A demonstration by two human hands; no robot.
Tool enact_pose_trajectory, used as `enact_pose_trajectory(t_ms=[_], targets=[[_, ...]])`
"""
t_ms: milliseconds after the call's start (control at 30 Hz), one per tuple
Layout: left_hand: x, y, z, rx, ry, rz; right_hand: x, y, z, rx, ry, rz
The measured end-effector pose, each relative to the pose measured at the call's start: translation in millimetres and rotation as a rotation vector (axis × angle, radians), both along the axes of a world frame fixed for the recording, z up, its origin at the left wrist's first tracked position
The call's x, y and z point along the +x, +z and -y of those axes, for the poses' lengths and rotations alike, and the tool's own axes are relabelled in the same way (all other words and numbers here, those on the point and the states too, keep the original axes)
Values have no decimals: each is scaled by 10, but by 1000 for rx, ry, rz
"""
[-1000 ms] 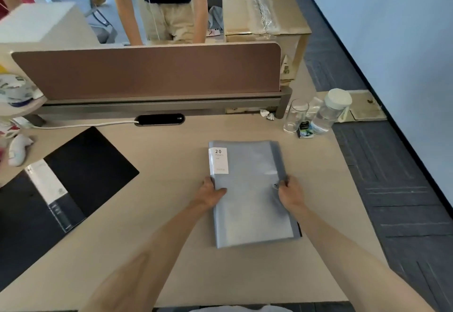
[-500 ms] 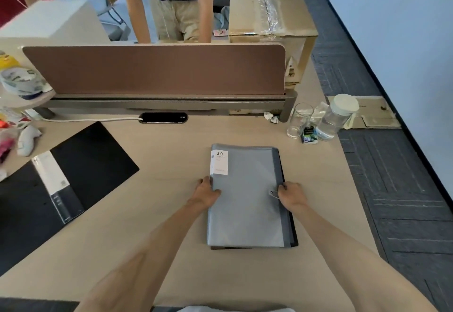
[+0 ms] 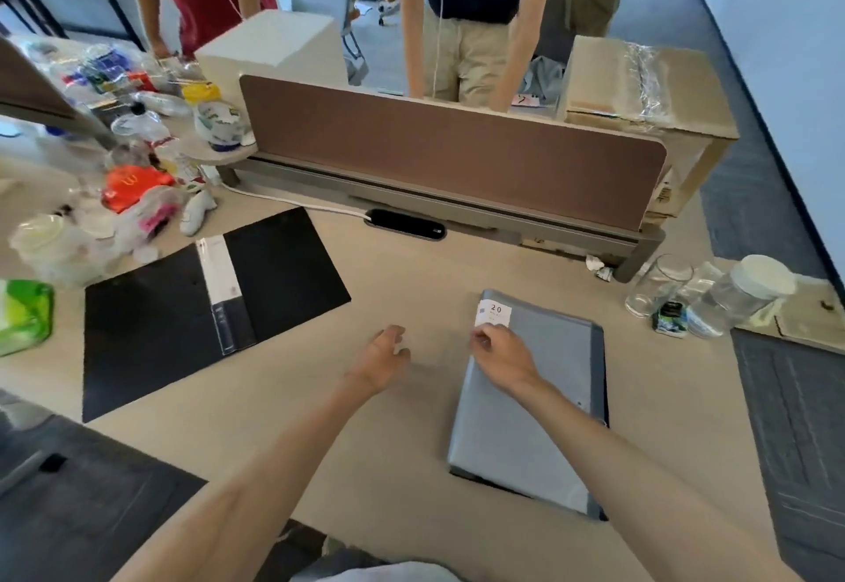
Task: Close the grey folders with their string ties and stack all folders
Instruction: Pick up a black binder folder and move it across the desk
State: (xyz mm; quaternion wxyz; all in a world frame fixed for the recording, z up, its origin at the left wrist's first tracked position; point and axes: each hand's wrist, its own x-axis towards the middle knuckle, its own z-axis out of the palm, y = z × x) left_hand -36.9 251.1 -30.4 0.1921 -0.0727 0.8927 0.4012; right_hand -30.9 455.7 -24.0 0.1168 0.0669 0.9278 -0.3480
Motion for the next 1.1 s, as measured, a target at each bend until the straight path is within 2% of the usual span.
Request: enact_pose_trajectory(t_ms=[267,533,667,767,933,1000,1100], targets=[[176,-17,1331,1,126,-80,-240,-98,1348,-35,151,-1],[-52,-224,2508,17,222,-41,-571,-268,2525,-61,102,165],[-472,-444,3054,-33,142,-44,-998,-375,2986,29,36,136],[-695,-583,3336,-193,66,-50,-1344,-482,3115,115,-99,105],[-846,-761,3600,-391,-199,102,-1728,-650,3134,189,-295,282],[-841,-811,3673,-434,-285,100,-1762,-701,3096,219,-306,324],[-839,-843,3763,-430,-327,66,-1770,-715,3008,162,-377,378]])
